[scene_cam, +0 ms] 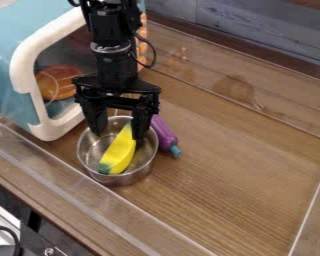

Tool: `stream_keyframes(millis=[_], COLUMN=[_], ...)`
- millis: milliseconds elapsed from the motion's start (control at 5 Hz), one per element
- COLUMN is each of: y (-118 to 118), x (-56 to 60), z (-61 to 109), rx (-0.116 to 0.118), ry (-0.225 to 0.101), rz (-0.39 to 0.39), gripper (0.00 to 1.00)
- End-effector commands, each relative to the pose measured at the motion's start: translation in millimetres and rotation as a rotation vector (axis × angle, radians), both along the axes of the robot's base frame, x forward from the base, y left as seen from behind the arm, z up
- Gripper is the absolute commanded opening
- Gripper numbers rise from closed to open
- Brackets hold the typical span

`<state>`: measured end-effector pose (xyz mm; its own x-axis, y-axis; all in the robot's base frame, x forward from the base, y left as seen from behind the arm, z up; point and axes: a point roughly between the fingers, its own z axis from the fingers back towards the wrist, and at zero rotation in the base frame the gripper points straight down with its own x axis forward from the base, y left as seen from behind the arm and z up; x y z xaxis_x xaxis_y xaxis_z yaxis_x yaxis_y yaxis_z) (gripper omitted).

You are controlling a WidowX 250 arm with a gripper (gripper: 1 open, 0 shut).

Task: Remove the banana from inside the silver pot and put it on the table

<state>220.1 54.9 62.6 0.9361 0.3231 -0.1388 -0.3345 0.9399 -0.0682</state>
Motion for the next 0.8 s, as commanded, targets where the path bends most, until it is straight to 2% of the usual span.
stream_keyframes(millis=[0,600], y=[4.1,3.6], x=[2.5,1.5], z=[9.6,7.5], rx=[0.012,0.003], ry=[-0.048,-0.057], rz=[0.019,0.033], gripper=[1.0,1.0])
